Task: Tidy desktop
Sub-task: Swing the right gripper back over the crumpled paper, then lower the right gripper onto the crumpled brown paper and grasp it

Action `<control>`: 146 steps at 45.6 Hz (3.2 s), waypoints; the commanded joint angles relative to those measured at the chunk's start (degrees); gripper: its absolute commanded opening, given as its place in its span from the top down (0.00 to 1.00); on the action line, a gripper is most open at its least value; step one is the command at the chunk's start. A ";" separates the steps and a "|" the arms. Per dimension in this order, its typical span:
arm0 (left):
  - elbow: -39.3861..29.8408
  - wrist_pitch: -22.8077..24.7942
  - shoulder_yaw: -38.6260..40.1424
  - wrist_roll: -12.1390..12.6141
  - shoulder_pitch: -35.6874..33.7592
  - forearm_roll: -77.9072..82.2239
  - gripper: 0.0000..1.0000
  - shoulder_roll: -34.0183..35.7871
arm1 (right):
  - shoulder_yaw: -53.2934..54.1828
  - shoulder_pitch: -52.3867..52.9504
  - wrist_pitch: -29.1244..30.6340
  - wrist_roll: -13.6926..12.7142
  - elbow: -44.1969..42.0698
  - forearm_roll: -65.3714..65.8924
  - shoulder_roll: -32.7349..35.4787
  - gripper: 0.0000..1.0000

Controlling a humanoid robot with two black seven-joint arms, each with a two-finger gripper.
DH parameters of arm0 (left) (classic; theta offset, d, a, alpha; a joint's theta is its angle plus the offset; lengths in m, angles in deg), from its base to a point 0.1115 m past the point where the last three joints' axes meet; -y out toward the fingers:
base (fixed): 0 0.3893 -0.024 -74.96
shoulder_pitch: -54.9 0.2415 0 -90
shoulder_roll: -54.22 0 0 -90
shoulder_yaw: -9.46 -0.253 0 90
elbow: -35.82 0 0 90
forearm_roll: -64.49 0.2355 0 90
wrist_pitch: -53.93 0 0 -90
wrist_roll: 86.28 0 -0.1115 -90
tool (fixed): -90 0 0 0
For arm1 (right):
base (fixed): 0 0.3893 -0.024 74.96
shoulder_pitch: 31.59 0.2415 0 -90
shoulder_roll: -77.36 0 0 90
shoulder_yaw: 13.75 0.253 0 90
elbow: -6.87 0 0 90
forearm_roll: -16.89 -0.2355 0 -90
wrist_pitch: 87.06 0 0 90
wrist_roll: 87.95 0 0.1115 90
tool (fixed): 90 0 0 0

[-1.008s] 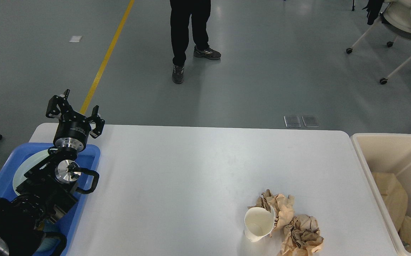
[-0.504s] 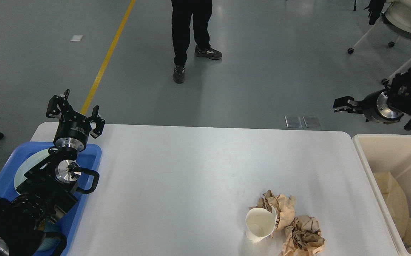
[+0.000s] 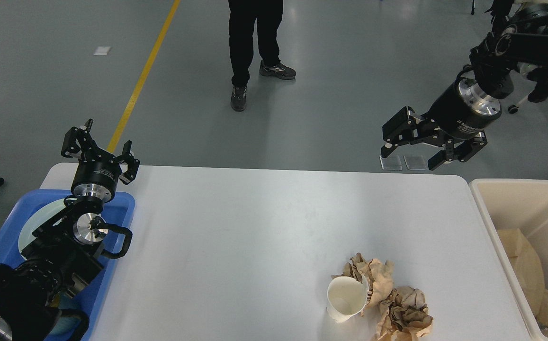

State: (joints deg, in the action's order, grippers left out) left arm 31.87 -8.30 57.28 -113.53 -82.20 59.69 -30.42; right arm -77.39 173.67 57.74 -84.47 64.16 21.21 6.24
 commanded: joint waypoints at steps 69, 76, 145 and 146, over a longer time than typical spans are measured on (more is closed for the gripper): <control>0.00 0.00 0.00 0.00 0.00 -0.03 0.04 0.00 | 8.08 -33.43 -9.01 -7.70 0.98 0.78 -7.90 0.00; 0.00 0.00 0.00 0.00 0.00 0.06 0.04 0.00 | 8.35 -32.99 -9.01 -7.97 0.89 0.78 -7.81 0.00; 0.00 0.00 0.00 0.00 0.00 -0.03 0.04 0.00 | 8.70 -37.83 -27.64 -10.43 -4.82 0.78 -12.74 1.00; 0.00 0.00 0.00 0.00 0.00 -0.03 0.04 0.00 | 8.70 -37.39 -27.56 -10.43 -4.64 0.69 -12.56 1.00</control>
State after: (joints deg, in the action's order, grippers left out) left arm 31.87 -8.30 57.28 -113.53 -82.20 59.67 -30.42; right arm -68.68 135.05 29.98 -94.94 59.06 21.99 -6.87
